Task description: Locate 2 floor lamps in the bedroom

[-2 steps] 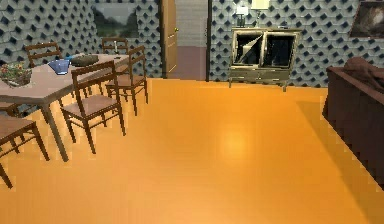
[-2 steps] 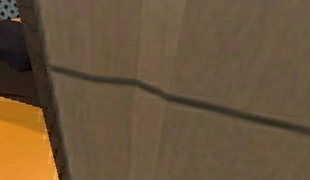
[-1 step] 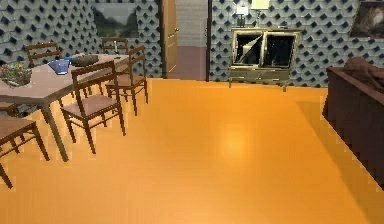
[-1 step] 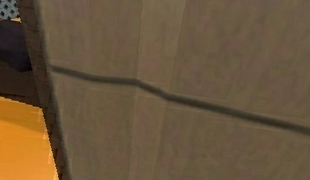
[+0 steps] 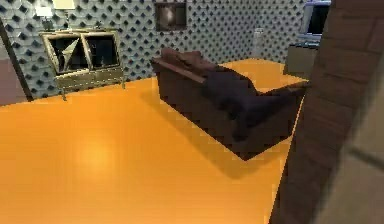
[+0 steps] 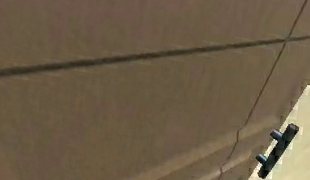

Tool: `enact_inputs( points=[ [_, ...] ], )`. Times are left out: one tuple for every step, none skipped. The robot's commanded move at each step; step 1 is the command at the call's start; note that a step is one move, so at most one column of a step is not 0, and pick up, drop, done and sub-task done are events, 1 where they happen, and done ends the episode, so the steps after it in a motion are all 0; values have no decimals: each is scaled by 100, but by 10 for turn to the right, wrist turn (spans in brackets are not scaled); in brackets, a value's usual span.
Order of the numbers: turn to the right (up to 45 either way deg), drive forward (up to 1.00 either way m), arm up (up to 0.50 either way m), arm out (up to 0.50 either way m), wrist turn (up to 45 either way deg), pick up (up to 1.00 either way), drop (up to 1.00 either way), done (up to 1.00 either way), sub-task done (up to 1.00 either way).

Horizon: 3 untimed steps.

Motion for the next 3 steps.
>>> enact_inputs(
  points=[
    [-450,0,0,0,0,0,0,0,0],
    [450,0,0,0,0,0,0,0,0],
    [-450,0,0,0,0,0,0,0,0]
  ],
)
